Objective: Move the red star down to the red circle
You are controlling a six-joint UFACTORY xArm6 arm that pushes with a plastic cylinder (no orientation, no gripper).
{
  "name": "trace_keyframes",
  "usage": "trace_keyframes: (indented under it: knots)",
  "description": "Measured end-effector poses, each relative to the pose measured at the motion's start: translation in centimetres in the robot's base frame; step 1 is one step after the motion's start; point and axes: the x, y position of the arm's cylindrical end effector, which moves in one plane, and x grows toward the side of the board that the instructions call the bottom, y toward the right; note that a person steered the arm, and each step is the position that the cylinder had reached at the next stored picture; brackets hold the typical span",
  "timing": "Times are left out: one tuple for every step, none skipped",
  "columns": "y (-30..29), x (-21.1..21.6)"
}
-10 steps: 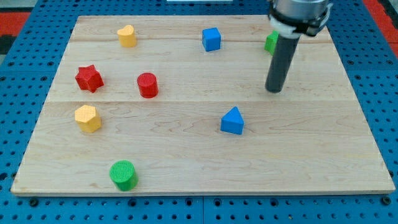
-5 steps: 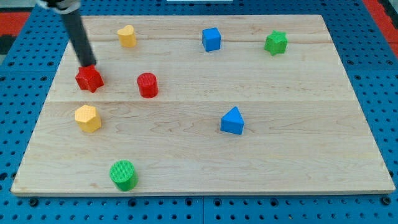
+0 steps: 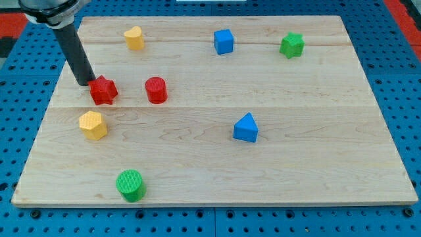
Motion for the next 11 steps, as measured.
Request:
trace_keyframes:
  knots:
    - [-1.8, 0.7]
    - [-3.5, 2.8]
    - [-3.1, 6.2]
    - [-4.5, 5.7]
    - [-6.5, 2.6]
    - [-2.3, 0.9]
    - [4.6, 2.9]
    - [10.5, 5.8]
    - [13.3, 7.6]
    - [17.3, 10.3]
    - [21.9, 13.4]
